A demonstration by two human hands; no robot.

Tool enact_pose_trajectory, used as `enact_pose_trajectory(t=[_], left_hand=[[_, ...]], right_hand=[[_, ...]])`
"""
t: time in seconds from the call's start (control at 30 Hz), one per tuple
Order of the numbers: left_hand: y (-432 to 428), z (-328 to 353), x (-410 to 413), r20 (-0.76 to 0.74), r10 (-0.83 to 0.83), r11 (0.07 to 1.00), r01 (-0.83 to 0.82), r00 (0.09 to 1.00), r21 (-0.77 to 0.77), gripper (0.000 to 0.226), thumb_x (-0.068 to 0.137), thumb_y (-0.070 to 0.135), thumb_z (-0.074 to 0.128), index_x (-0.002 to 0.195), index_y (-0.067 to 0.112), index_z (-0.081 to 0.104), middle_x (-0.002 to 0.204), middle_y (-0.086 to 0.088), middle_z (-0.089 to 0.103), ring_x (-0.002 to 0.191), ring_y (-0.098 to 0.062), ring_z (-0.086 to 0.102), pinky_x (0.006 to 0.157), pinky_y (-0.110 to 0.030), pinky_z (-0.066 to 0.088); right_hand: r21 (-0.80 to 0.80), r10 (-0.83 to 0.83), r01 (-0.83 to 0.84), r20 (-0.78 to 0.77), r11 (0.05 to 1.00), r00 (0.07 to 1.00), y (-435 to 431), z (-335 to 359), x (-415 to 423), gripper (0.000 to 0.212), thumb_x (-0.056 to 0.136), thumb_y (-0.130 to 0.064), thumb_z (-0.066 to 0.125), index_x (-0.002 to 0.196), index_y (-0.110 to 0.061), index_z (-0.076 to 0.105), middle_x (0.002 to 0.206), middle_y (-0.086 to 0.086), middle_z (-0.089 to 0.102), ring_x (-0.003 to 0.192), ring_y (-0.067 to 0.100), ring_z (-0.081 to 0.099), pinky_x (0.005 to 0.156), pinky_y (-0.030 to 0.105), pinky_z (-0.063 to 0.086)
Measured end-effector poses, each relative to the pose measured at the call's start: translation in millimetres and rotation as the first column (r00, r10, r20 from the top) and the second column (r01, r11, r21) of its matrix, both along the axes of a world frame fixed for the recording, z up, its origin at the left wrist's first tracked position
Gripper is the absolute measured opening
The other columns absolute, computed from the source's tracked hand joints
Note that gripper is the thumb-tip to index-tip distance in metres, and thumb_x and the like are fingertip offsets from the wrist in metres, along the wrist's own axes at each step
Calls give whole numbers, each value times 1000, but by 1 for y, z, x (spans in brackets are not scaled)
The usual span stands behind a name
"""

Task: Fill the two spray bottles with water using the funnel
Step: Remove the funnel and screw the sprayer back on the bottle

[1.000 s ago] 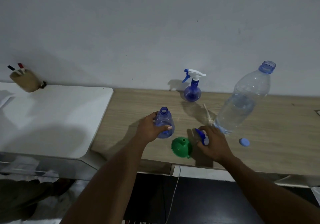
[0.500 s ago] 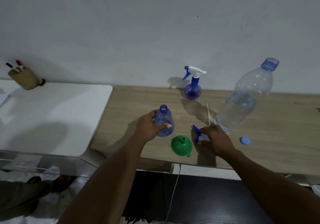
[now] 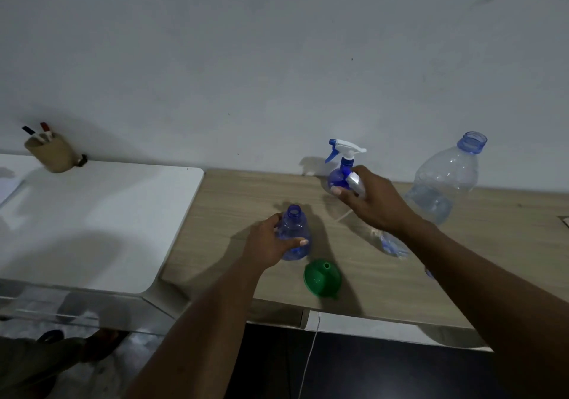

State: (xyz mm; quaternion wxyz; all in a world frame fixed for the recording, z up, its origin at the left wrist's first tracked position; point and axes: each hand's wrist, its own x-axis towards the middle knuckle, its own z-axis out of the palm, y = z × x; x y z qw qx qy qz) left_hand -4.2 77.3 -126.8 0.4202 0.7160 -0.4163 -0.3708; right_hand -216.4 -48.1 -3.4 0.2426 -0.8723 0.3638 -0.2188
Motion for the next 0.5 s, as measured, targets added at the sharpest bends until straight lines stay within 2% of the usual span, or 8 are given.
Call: enact_pose_trajectory(t=[0.07, 0.13, 0.23, 0.37, 0.5], left_hand=[[-2, -3, -1, -8, 7, 1000, -7, 1000, 0, 76, 47, 60, 90, 116, 37, 67, 110, 9, 75, 103, -13, 70, 97, -46, 55], [-4, -5, -2, -3, 8, 1000, -8, 1000, -1, 72, 47, 61, 90, 111, 43, 65, 108, 11, 75, 101, -11, 71, 96, -45, 56], [-6, -6, -4, 13, -8, 1000, 8, 1000, -1, 61, 55, 51, 93, 108, 48, 62, 109, 14, 74, 101, -12, 70, 96, -46, 56], [-9, -5, -7, 18, -11, 999, 12, 1000, -31, 54, 53, 54, 90, 98, 56, 61, 105, 15, 74, 100, -14, 70, 94, -47, 56], [-13, -5, -10, 1, -12, 1000, 12, 1000, -9, 54, 48, 60, 87, 95, 60, 61, 108, 14, 74, 103, -17, 69, 95, -45, 57]], right_hand=[[-16, 33, -34, -50, 999, 998, -9, 21, 7, 36, 91, -21, 65, 126, -15, 55, 110, 8, 67, 94, 26, 63, 74, 28, 40], [-36, 84, -86, -50, 996, 995, -15, 49, 13, 35, 88, -11, 65, 122, -13, 58, 108, 7, 66, 96, 30, 62, 76, 29, 42], [-24, 177, -178, -15, 984, 984, -21, 95, 20, 29, 89, -18, 69, 117, -19, 63, 103, 1, 69, 89, 20, 67, 79, 41, 56], [65, 258, -266, 108, 962, 960, -16, 137, 35, 30, 91, -22, 70, 120, -16, 63, 105, 2, 71, 90, 12, 73, 82, 36, 60], [72, 277, -284, 87, 956, 957, -5, 136, 49, 29, 92, -20, 69, 119, -15, 62, 104, 2, 71, 88, 11, 73, 82, 36, 61]])
